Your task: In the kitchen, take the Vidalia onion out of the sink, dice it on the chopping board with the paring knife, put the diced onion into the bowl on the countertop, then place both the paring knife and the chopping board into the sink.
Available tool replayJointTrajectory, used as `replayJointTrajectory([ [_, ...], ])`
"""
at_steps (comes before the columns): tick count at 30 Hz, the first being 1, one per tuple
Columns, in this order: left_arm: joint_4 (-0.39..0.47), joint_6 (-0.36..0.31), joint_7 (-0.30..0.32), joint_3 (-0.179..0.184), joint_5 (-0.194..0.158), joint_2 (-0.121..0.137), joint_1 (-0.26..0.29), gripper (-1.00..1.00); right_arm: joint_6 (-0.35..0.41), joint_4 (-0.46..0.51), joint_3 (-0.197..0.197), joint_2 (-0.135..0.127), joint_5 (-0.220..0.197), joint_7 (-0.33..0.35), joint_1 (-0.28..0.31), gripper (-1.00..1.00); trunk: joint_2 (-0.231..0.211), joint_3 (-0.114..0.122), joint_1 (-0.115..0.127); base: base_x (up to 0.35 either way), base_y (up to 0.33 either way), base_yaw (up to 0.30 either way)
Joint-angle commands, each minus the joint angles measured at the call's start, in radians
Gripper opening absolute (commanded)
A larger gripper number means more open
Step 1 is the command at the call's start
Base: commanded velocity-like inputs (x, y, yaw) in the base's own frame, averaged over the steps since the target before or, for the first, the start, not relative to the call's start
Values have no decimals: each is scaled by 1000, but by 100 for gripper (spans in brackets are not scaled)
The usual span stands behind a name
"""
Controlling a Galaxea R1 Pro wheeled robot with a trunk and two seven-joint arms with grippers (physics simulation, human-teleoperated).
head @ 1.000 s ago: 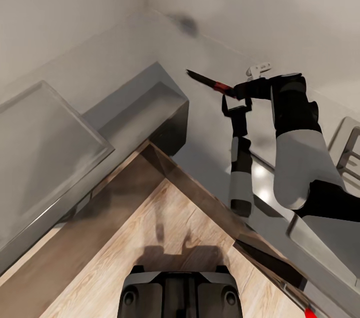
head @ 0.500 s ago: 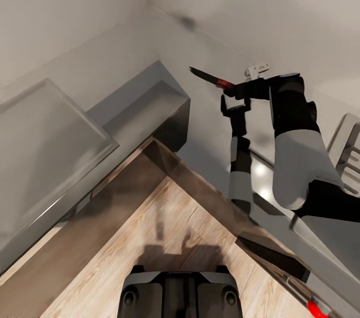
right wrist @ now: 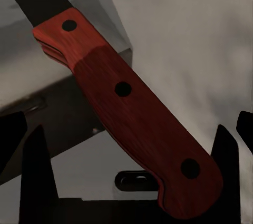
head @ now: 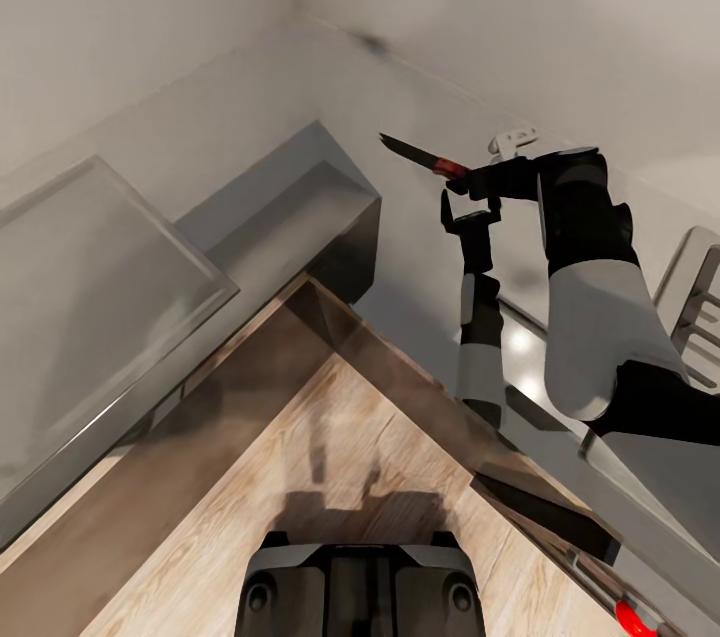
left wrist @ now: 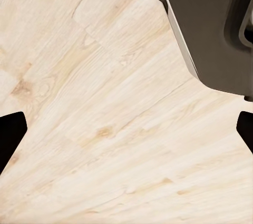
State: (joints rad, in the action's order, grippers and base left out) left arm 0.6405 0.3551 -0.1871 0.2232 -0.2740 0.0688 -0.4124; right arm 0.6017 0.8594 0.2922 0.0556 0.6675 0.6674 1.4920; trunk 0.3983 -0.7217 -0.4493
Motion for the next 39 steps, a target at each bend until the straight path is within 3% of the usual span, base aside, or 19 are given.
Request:
replayJointTrajectory([
  [1,1,2,-9,8,-7,2,0,100,1,1,5,1,10,10,1,100,2,-1,-1,0,0,0],
  [21,1,2,-9,8,-7,2,0,100,1,1,5,0,10,11,1,100,2,-23,-1,0,0,0],
  [39,1,2,-9,8,-7,3,0,100,-1,-19,4,3,11,9,1,100,2,-25,-1,12,-7,0],
])
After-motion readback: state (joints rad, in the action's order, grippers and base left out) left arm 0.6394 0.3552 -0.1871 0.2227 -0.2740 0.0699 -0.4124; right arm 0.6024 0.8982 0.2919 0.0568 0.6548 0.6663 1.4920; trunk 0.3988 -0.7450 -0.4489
